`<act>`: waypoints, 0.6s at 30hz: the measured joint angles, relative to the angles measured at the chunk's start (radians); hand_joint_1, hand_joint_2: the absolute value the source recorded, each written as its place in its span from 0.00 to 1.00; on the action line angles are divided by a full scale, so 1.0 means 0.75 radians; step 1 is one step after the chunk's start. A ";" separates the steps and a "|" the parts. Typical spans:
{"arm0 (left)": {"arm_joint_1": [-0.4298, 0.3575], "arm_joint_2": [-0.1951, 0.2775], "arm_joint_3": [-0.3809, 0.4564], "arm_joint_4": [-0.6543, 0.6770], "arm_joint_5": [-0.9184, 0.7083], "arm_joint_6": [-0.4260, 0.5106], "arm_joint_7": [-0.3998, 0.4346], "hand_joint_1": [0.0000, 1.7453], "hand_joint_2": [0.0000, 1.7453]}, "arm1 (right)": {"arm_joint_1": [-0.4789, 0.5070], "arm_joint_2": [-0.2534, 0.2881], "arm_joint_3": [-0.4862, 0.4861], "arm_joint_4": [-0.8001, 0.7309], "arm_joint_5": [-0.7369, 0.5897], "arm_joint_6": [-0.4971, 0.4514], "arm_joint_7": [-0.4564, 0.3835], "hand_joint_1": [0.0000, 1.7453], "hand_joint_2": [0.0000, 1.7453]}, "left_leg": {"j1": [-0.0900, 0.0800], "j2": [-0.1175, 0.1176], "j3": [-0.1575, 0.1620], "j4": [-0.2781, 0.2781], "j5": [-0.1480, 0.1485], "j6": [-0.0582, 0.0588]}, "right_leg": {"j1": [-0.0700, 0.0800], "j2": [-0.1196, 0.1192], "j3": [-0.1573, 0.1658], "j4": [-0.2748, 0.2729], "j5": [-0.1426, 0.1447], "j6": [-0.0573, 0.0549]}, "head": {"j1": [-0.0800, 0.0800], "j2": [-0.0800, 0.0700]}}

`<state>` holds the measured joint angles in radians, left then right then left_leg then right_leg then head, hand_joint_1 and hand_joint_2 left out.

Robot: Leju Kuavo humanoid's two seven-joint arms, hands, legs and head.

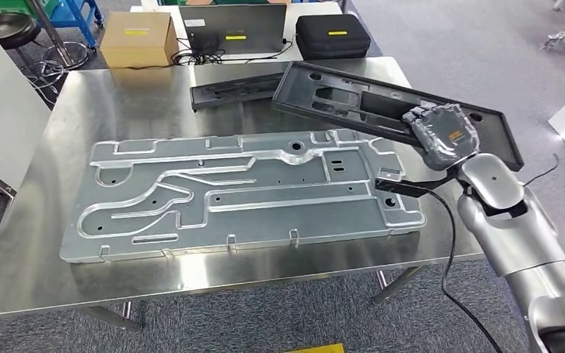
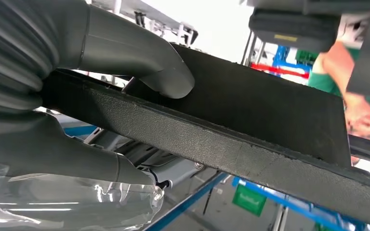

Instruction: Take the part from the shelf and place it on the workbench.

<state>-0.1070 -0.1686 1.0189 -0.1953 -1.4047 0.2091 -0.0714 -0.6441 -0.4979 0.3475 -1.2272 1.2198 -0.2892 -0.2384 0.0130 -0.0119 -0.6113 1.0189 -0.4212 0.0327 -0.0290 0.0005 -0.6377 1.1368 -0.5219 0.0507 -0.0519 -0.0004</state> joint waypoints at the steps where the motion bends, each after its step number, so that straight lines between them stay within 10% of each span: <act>1: 0.001 0.000 0.000 0.000 0.002 0.001 0.001 0.00 1.00 | -0.001 0.031 0.023 0.044 0.020 -0.014 0.012 1.00 1.00 | -0.002 0.001 0.000 0.000 -0.001 0.003 | 0.000 0.000 -0.050 0.095 -0.037 0.001 | 0.000 0.000; 4: 0.007 0.001 0.000 0.000 0.009 0.000 0.016 0.00 1.00 | 0.011 0.118 0.080 0.171 0.057 -0.048 0.028 1.00 1.00 | -0.010 -0.001 0.003 0.000 -0.004 0.007 | 0.001 0.000 -0.117 0.194 -0.031 -0.007 | 0.000 0.000; 8: 0.014 0.000 0.001 0.000 0.015 -0.001 0.037 0.00 1.00 | -0.022 0.225 0.117 0.327 0.083 -0.115 0.022 1.00 1.00 | -0.022 -0.007 0.006 0.002 -0.008 -0.002 | 0.021 -0.001 0.015 -0.120 0.126 -0.048 | 0.000 0.000; 13: 0.020 0.002 0.001 0.000 0.015 -0.001 0.039 0.00 1.00 | -0.058 0.307 0.143 0.433 0.098 -0.129 0.022 1.00 1.00 | -0.020 -0.005 -0.006 0.026 -0.028 -0.038 | 0.024 -0.003 0.044 -0.182 0.134 -0.069 | 0.000 0.000; 18: 0.024 0.008 0.001 0.000 0.015 -0.001 0.039 0.00 1.00 | -0.074 0.350 0.153 0.487 0.098 -0.130 0.022 1.00 1.00 | -0.008 0.003 -0.171 0.373 -0.180 -0.067 | 0.020 -0.009 0.054 -0.191 0.136 -0.083 | -0.001 0.000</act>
<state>-0.0887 -0.1627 1.0199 -0.1953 -1.3931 0.2086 -0.0420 -0.6994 -0.2358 0.4623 -0.8620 1.2936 -0.3864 -0.2219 0.0067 -0.0095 -0.7395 1.2986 -0.5562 -0.0174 -0.0139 -0.0059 -0.5970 0.9939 -0.4202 -0.0114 -0.0523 -0.0004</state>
